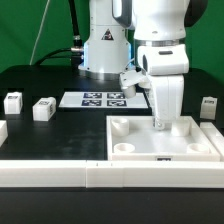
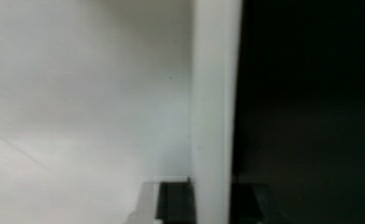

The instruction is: Assemble one leg

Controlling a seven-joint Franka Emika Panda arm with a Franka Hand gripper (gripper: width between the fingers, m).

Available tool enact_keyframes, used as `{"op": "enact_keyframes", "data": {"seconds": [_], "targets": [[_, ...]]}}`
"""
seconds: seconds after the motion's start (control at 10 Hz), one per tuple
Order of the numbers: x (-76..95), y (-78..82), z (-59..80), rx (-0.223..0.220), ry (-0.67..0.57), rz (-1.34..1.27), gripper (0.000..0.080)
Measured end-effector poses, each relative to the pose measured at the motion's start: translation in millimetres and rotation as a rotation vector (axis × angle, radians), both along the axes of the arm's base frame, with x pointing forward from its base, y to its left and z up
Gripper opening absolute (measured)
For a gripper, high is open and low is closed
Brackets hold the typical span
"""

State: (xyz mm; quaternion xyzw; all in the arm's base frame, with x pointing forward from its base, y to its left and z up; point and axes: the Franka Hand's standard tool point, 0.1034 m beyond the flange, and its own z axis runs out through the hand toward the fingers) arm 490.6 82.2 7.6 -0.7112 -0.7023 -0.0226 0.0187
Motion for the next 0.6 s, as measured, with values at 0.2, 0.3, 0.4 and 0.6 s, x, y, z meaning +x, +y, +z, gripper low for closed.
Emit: {"op": "enact_keyframes", "data": {"seconds": [0.2,0.3,0.4,0.6], "targets": [[4.0,3.9,0.2,0.003,-0.004,-0.014,0.0060],[5.5,5.6,0.2,0.004,-0.005,-0.028,0.0060],[5.9,6.5,0.2,0.004,-0.005,-0.036,0.0060],[5.9,6.3,0.2,0.004,-0.005,-0.039,0.0060]]}}
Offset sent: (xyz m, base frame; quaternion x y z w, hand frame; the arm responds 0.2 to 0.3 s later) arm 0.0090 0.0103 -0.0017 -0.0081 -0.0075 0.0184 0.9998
